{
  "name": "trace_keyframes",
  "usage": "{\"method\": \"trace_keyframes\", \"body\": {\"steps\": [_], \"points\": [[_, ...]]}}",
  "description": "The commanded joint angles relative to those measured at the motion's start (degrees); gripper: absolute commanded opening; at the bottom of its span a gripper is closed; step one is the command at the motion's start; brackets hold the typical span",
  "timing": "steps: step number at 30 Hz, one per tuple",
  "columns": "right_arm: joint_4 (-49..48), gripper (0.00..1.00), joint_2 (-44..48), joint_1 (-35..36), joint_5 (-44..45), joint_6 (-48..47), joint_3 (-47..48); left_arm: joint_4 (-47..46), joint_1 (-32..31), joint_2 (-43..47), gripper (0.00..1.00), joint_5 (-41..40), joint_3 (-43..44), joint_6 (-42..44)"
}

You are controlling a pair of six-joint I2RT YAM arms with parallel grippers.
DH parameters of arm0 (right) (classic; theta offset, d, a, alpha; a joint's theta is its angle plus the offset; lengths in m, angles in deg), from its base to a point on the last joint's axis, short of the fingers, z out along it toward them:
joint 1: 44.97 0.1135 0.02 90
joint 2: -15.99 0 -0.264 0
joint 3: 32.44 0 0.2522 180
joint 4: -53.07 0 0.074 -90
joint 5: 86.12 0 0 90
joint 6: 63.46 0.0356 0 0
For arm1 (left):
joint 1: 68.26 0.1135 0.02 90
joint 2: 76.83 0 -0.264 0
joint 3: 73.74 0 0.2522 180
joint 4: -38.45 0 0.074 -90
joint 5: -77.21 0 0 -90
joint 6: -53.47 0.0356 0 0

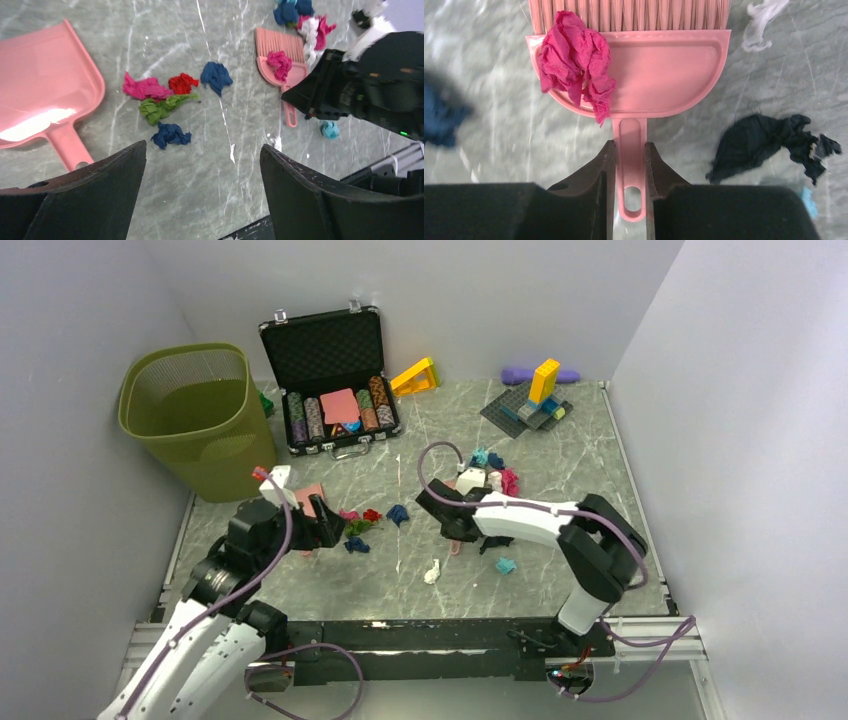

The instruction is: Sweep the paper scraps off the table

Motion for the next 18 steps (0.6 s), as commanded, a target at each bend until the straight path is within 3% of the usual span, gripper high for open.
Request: {"method": "trace_keyframes", "body": {"steps": [1, 9, 18], "points": [[-2.43, 0.14, 9.68, 2.89, -5.1, -15.55, -2.31, -5.96, -0.24, -7.49, 0.89, 7.96, 3.58, 2.4], [-9.23, 0.13, 24.7, 3.99, -12.22, -28.23, -10.52, -18.78, -0.26, -24.47, 0.96, 18.9, 3.64, -3.01], [-11.92, 0.13, 27.2, 4.12, -15.3, -30.87, -12.65, -50.96, -0.25, -48.63, 0.97, 35.47, 1.22, -23.41]]}}
